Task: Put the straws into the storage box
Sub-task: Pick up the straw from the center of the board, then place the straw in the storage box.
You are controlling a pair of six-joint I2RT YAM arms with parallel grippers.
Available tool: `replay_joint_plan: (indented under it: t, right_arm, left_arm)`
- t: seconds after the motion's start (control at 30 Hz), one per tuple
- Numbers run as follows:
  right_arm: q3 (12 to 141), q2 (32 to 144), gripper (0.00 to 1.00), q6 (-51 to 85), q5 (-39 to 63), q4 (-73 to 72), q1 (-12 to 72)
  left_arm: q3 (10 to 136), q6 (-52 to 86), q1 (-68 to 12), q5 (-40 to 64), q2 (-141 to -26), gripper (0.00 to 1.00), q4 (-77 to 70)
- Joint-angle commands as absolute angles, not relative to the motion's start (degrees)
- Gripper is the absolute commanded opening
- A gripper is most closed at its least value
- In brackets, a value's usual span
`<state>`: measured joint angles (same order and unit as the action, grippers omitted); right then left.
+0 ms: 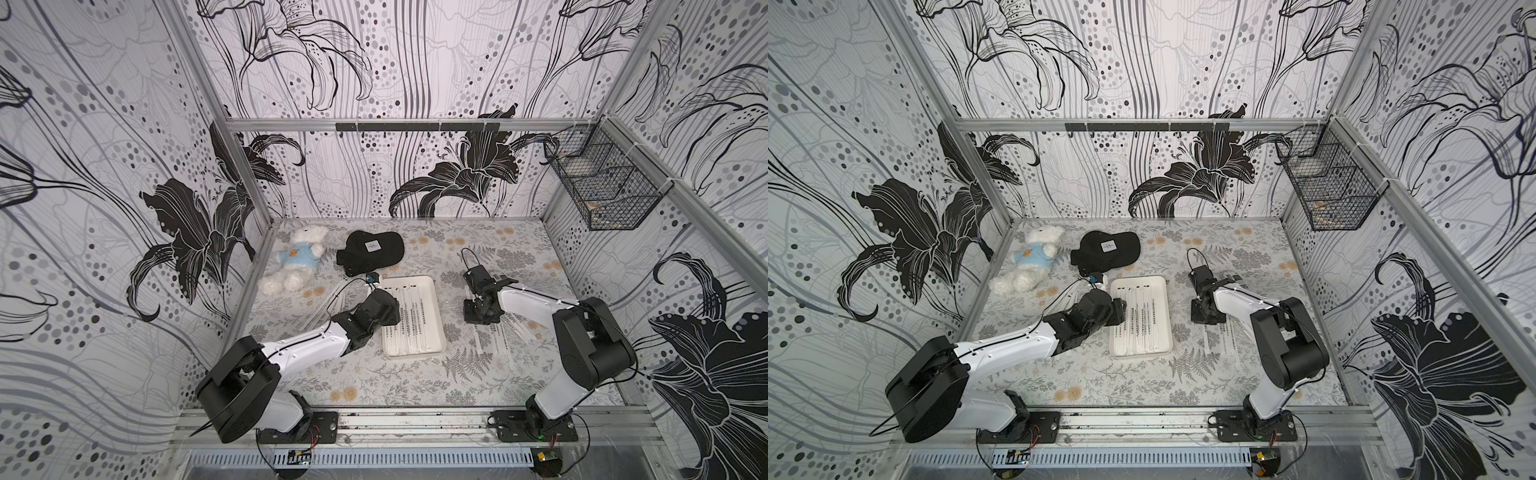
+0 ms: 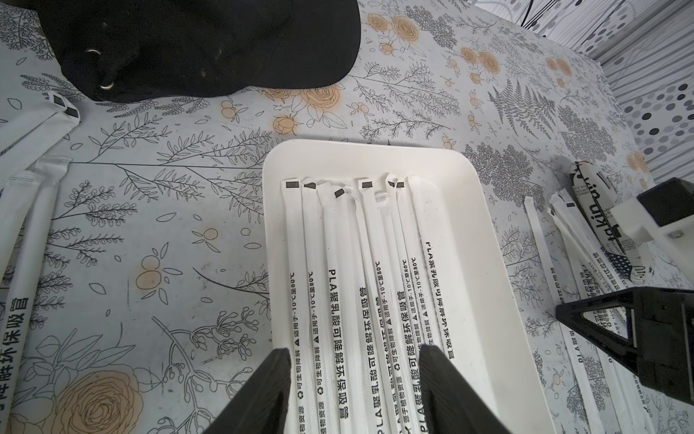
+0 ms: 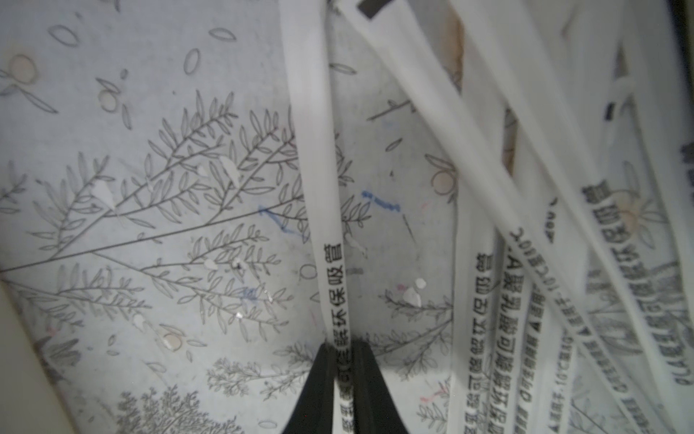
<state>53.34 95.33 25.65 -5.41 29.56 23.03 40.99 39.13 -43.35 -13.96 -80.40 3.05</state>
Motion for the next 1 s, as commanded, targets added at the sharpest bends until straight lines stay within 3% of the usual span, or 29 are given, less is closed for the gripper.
replay_joint_plan:
  t: [0.0, 0.43, 0.7, 0.97]
  right_arm:
    - [53.69, 95.91, 0.12, 25.82, -4.17, 31.91, 24.30]
    - [70.04, 92.56, 0.11, 34.72, 0.69, 34.13, 34.83]
    - [70.08, 100.44, 0.10, 38.27, -1.20, 27.04, 40.66]
    - [68.83, 105.23, 0.10, 38.78, -3.33, 26.58, 41.13]
  left_arm:
    - [40.42, 39.20, -43.42, -14.66, -79.72, 0.60, 1.50]
    - [39.20, 40.48, -40.90, -13.71, -77.91, 0.60, 0.56]
    - [36.65, 41.66, -38.39, -12.44, -75.40, 0.59, 0.27]
    - [35.79, 41.74, -38.14, -12.05, -74.90, 0.59, 0.00]
